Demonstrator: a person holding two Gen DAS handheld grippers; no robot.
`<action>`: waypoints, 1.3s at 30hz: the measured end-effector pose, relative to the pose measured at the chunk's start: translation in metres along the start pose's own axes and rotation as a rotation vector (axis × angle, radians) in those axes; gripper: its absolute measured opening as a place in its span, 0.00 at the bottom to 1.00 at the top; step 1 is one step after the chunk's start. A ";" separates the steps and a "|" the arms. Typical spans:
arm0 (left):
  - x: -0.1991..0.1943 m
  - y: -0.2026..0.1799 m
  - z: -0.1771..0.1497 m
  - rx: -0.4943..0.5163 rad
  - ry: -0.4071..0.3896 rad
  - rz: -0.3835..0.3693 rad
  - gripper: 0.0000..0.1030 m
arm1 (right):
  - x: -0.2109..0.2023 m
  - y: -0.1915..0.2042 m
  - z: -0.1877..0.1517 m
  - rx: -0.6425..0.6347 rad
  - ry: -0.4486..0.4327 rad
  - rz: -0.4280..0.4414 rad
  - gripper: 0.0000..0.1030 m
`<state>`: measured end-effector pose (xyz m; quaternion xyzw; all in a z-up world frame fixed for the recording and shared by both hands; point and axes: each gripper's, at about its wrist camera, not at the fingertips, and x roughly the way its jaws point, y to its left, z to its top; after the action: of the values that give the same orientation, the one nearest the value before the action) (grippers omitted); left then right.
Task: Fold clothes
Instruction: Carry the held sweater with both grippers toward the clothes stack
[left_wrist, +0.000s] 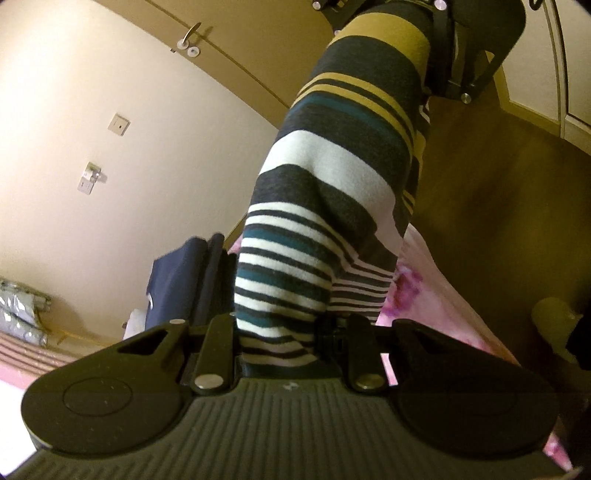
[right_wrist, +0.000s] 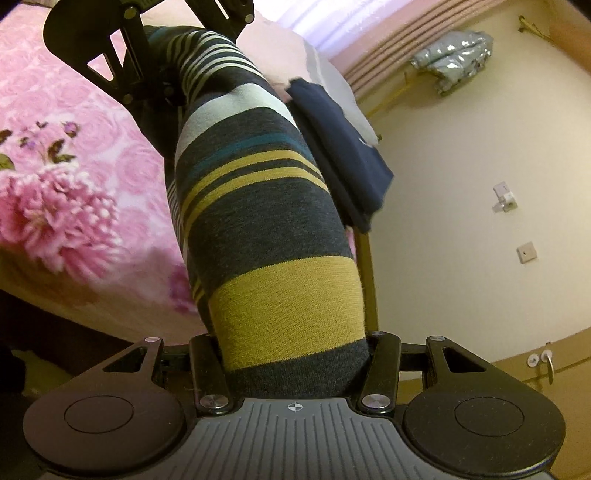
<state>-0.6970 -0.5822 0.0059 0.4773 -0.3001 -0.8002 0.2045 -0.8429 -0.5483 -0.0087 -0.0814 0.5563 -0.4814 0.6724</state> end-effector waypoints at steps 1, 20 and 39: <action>0.004 0.004 0.003 0.003 -0.001 0.004 0.19 | 0.002 -0.006 -0.003 0.002 -0.002 0.000 0.47; 0.096 0.191 -0.013 -0.060 -0.073 0.312 0.20 | 0.104 -0.171 0.093 -0.136 -0.135 -0.172 0.47; 0.221 0.341 -0.074 -0.112 0.354 0.545 0.21 | 0.300 -0.311 0.238 -0.395 -0.561 -0.094 0.47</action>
<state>-0.7189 -0.9904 0.0679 0.4990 -0.3321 -0.6359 0.4862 -0.8438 -1.0338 0.0782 -0.3649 0.4280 -0.3537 0.7473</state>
